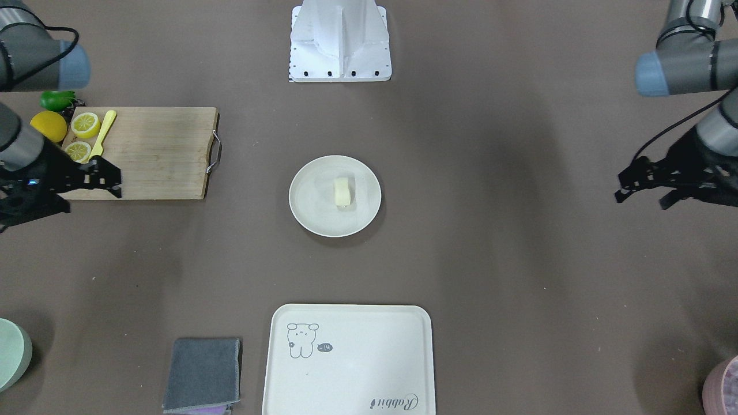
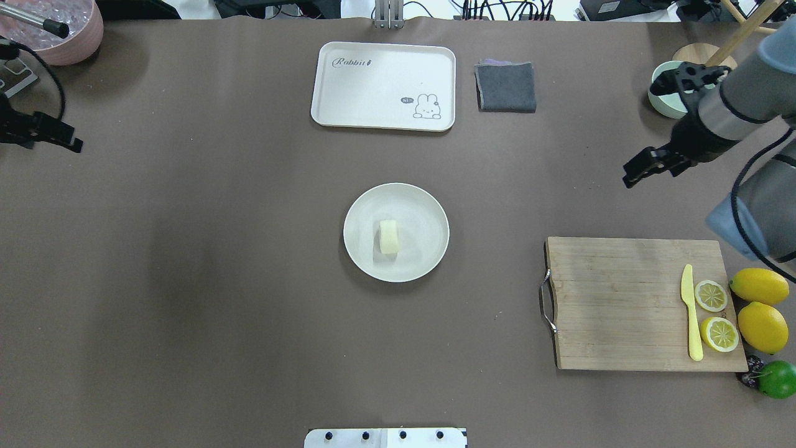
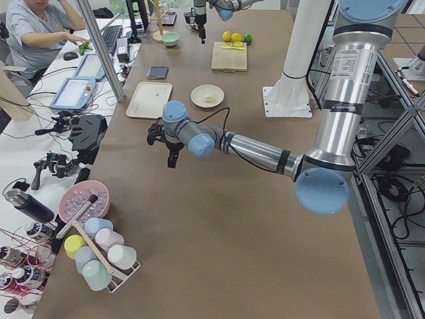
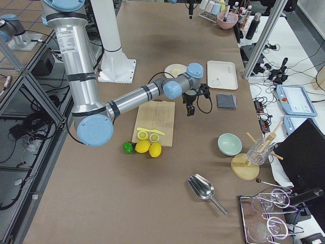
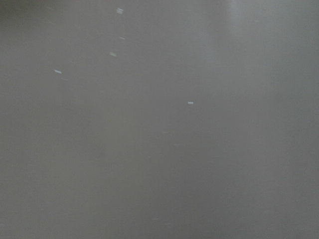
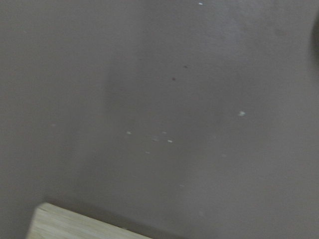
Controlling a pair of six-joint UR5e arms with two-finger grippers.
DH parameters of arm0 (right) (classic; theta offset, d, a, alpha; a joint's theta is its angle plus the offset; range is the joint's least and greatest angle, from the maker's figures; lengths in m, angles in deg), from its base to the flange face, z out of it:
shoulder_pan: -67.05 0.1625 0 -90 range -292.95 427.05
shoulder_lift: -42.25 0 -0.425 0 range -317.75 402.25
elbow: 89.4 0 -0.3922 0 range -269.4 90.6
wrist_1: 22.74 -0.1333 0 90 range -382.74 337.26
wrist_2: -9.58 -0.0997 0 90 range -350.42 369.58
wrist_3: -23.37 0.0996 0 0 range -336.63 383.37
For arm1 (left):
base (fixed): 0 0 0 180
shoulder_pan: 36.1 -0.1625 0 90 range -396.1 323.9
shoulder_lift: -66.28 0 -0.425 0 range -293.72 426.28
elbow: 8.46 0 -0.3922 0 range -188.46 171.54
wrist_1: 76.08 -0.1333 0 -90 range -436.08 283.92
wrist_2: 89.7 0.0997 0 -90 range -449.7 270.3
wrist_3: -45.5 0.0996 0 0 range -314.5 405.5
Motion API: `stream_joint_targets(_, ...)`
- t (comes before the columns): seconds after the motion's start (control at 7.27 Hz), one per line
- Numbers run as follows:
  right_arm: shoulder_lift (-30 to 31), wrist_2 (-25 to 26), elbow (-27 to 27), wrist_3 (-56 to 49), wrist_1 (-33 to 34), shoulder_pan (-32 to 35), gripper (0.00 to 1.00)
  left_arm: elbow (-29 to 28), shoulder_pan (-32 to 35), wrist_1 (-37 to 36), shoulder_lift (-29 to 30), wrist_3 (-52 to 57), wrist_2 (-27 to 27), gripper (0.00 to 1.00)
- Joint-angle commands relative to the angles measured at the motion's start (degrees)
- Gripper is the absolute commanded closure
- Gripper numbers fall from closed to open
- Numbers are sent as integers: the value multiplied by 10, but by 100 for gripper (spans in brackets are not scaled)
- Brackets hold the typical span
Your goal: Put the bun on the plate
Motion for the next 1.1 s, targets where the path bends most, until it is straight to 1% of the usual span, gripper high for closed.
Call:
stream_joint_targets(0.0, 75, -16, 31, -189, 1, 104, 1, -9, 157, -165, -36, 305, -32, 3)
stream_joint_targets(0.14, 93, -16, 56, -266, 1, 147, 1, -1, 197, -244, -40, 368, -31, 3)
stream_joint_targets(0.28, 93, -16, 94, -333, 1, 189, 1, 2, 209, -259, -86, 385, -14, 3)
stream_joint_targets(0.41, 95, -16, 115, -374, 1, 216, 1, 5, 209, -234, -100, 376, -7, 3)
stream_joint_targets(0.55, 95, -16, 115, -375, 1, 225, 1, 16, 209, -232, -106, 376, -8, 3)
stream_joint_targets(0.69, 94, -16, 115, -375, 1, 237, 1, 14, 206, -232, -99, 376, -9, 3)
stream_joint_targets(0.96, 104, -22, 110, -375, -2, 238, 1, 21, 207, -231, -106, 378, -10, 3)
